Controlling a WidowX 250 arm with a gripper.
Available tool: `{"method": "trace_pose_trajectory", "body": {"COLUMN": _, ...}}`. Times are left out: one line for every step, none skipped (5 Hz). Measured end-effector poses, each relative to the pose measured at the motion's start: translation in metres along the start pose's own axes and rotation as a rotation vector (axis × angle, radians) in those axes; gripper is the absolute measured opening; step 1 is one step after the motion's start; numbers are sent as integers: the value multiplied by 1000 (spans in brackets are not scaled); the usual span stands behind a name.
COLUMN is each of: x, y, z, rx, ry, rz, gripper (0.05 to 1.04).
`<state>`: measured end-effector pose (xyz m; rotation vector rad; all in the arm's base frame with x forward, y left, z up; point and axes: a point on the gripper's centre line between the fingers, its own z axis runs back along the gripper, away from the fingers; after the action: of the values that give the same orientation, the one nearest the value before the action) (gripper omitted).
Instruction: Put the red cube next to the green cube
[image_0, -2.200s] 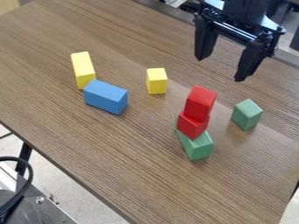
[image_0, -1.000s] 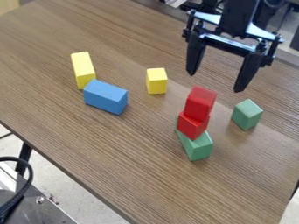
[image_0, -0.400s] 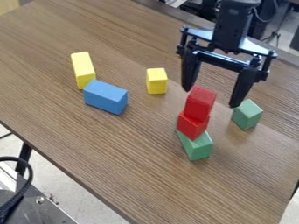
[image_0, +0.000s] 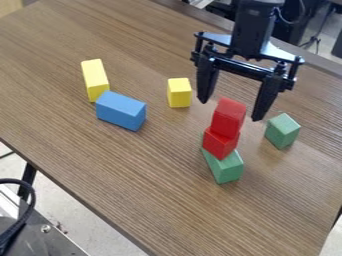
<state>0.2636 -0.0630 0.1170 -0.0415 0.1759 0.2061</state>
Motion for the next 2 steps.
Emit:
{"method": "trace_pose_trajectory", "body": {"x": 4, "y": 2, "z": 0, "rx": -8, "ry": -16, "rz": 3, "gripper": 1001}}
{"method": "trace_pose_trajectory", "body": {"x": 15, "y": 0, "z": -3, "rx": -25, "ry": -36, "rz": -26, "gripper": 1000}}
